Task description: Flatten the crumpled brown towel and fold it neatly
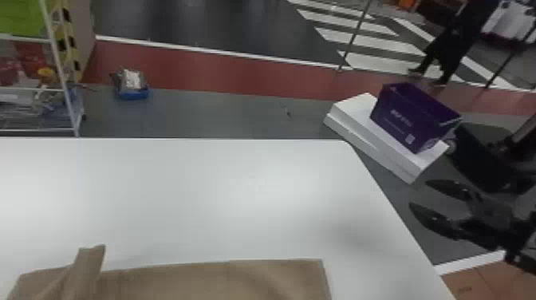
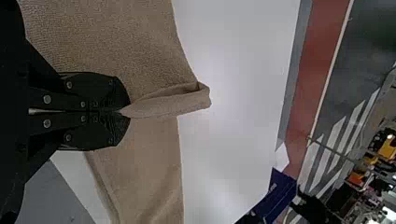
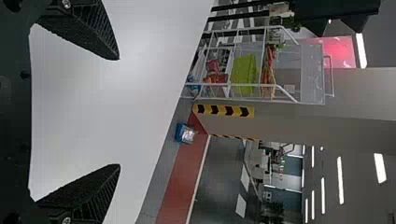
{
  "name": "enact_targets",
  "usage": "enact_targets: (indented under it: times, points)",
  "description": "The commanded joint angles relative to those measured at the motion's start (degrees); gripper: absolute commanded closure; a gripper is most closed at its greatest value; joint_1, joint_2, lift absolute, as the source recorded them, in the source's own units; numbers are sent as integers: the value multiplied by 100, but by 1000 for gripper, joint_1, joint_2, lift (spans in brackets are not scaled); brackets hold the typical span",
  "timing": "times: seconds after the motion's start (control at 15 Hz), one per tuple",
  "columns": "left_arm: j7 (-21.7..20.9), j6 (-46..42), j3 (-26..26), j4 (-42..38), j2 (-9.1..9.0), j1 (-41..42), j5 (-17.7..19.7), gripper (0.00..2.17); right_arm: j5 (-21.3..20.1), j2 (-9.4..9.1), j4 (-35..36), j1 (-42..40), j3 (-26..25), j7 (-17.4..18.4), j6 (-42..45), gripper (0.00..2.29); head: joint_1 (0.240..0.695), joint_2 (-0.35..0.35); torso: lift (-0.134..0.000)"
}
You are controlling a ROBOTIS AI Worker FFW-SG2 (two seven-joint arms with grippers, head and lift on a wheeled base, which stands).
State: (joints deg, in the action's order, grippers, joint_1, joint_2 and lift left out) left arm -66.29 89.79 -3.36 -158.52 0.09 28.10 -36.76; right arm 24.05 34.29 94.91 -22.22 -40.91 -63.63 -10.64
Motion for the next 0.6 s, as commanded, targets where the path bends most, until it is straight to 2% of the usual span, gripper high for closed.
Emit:
enact_targets:
  times: [0.0, 0.27, 0.53]
  points:
    - [213, 24, -745, 14, -24, 73, -165, 1430, 4, 16, -34, 25, 65, 9, 48, 46, 695, -350, -124]
    - [916, 24, -1650, 322, -24, -41, -252, 1430, -5, 8, -69, 25, 92, 9, 101, 49, 695, -350, -124]
    - [1312, 24, -2177, 313, -24, -340, -367, 1430, -49, -1, -78, 25, 92, 18, 101, 49, 695, -350, -124]
